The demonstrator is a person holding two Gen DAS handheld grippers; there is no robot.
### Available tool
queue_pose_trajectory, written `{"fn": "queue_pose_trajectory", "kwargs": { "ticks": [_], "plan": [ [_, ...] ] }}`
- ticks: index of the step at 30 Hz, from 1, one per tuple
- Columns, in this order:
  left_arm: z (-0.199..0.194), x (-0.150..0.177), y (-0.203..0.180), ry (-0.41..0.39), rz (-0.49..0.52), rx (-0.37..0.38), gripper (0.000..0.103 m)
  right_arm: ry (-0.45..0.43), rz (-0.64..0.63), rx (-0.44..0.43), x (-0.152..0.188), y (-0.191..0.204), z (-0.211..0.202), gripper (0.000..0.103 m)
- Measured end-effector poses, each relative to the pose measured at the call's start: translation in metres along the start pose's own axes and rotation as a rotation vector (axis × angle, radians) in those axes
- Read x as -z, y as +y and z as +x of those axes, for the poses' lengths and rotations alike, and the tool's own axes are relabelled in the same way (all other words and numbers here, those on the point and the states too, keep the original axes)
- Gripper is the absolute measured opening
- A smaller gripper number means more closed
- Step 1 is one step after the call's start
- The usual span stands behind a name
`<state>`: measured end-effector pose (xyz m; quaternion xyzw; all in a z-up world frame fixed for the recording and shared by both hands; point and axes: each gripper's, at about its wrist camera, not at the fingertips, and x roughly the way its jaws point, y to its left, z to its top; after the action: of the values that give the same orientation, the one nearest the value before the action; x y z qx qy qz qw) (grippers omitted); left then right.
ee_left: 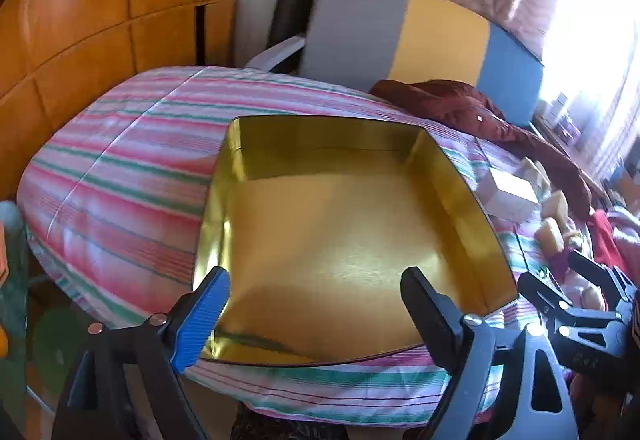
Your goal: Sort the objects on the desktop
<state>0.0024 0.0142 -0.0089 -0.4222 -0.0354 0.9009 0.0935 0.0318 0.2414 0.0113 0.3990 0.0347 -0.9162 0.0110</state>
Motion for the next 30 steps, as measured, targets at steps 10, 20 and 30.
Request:
{"fn": "queue_pose_trajectory", "kwargs": {
  "ticks": [10, 20, 30],
  "plan": [
    [0.000, -0.005, -0.053, -0.024, 0.211, 0.050, 0.091, 0.065, 0.098, -0.023, 0.021, -0.079, -0.008, 0.103],
    [0.016, -0.019, -0.101, 0.076, 0.274, 0.187, 0.088, 0.252, 0.036, -0.022, 0.042, -0.141, 0.018, 0.103],
    [0.035, -0.058, -0.173, 0.171, 0.383, 0.334, 0.088, 0.390, -0.026, -0.055, 0.051, -0.155, 0.068, 0.089]
  ]
}}
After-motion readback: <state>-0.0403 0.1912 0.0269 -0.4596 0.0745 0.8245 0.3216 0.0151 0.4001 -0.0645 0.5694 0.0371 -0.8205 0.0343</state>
